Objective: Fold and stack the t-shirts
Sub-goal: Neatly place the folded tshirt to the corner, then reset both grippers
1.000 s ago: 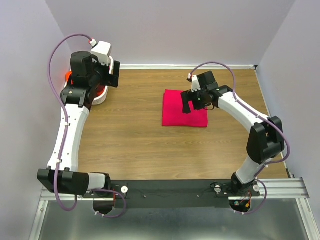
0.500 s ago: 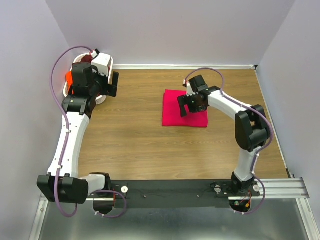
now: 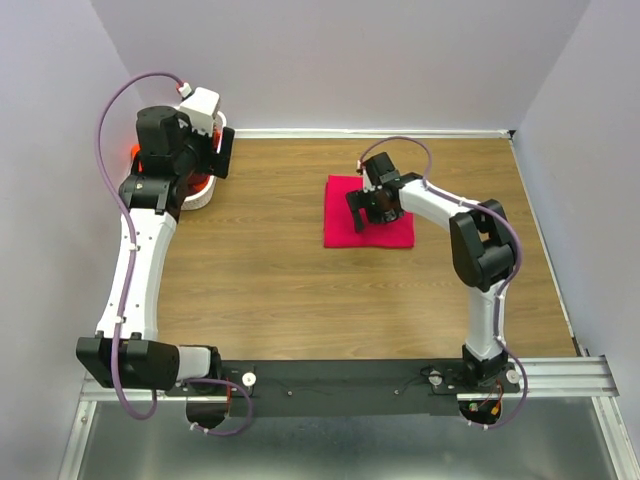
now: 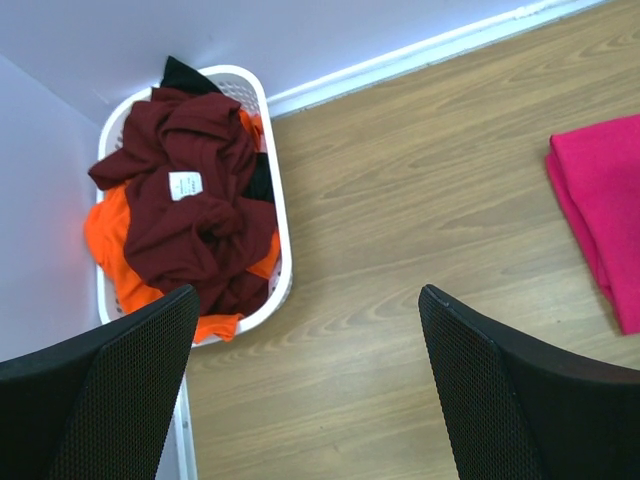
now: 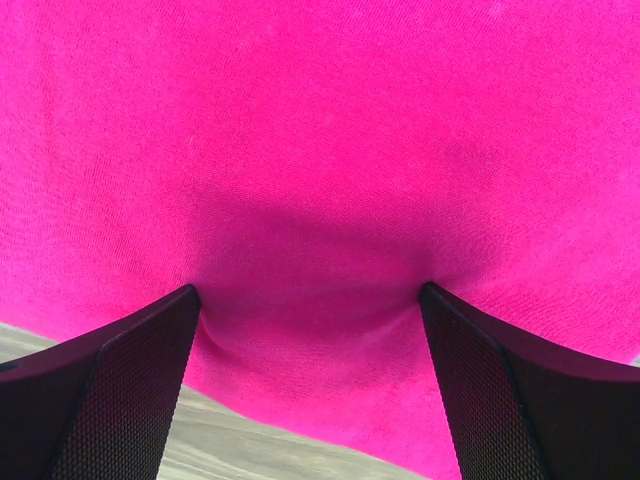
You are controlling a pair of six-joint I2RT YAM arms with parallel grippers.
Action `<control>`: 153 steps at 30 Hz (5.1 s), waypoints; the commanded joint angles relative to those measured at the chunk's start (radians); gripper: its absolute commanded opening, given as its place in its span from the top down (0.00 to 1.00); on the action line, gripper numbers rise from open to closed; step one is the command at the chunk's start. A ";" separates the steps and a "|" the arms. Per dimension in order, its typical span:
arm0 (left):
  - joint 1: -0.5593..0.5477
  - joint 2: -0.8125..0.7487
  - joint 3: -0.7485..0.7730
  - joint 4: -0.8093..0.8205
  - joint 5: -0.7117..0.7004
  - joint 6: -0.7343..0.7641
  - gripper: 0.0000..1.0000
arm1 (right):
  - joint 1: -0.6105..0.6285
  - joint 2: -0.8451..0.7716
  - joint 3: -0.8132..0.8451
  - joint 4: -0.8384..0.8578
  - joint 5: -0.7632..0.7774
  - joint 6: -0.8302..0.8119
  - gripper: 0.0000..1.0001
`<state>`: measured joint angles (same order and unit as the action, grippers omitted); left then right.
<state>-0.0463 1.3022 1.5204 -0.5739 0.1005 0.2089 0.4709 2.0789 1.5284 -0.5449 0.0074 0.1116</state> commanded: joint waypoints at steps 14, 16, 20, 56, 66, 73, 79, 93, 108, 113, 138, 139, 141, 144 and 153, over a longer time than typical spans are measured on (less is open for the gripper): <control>0.014 0.062 -0.098 0.052 0.071 -0.032 0.02 | -0.612 -0.060 -0.206 -0.067 -0.126 -0.594 0.00; 0.014 0.074 -0.101 0.052 0.077 -0.037 0.02 | -0.687 -0.037 -0.159 -0.092 -0.141 -0.668 0.00; 0.014 0.100 -0.088 0.043 0.077 -0.049 0.02 | -0.768 -0.002 -0.090 -0.141 -0.143 -0.876 0.00; 0.014 0.028 -0.163 0.103 0.113 -0.100 0.02 | -0.828 -0.401 -0.353 -0.104 -0.190 -0.420 0.00; 0.014 0.039 -0.180 0.108 0.085 -0.103 0.02 | -0.827 -0.261 -0.399 0.034 -0.161 -0.354 0.00; 0.016 0.039 -0.196 0.114 0.064 -0.111 0.02 | -0.821 -0.178 -0.367 0.092 -0.139 -0.319 0.00; 0.016 0.040 -0.204 0.108 0.051 -0.111 0.02 | -0.815 -0.077 -0.274 0.102 -0.149 -0.242 0.00; 0.016 0.055 -0.189 0.098 0.044 -0.106 0.02 | -0.773 0.081 -0.033 0.099 -0.150 -0.237 0.00; 0.016 0.088 -0.192 0.106 0.048 -0.108 0.02 | -0.753 0.239 0.193 0.059 -0.106 -0.313 0.00; 0.016 0.098 -0.186 0.105 0.054 -0.111 0.01 | -0.744 0.279 0.248 0.045 -0.098 -0.312 0.00; 0.020 0.143 -0.083 0.009 0.278 -0.065 0.02 | -0.727 -0.127 0.233 -0.148 -0.242 -0.369 0.00; 0.020 0.146 -0.091 0.011 0.291 -0.062 0.02 | -0.727 -0.147 0.242 -0.171 -0.260 -0.374 0.00; 0.020 0.143 -0.106 0.032 0.324 -0.051 0.02 | -0.724 -0.178 0.257 -0.235 -0.297 -0.378 0.00; 0.020 0.137 -0.143 0.060 0.352 -0.055 0.02 | -0.712 -0.235 0.247 -0.289 -0.349 -0.368 0.00; 0.005 0.037 -0.350 0.147 0.344 -0.032 0.02 | -0.522 -0.414 -0.111 -0.257 -0.429 -0.285 0.00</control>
<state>-0.0349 1.4113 1.2282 -0.4622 0.4393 0.1574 -0.1253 1.6897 1.5375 -0.7563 -0.3588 -0.2195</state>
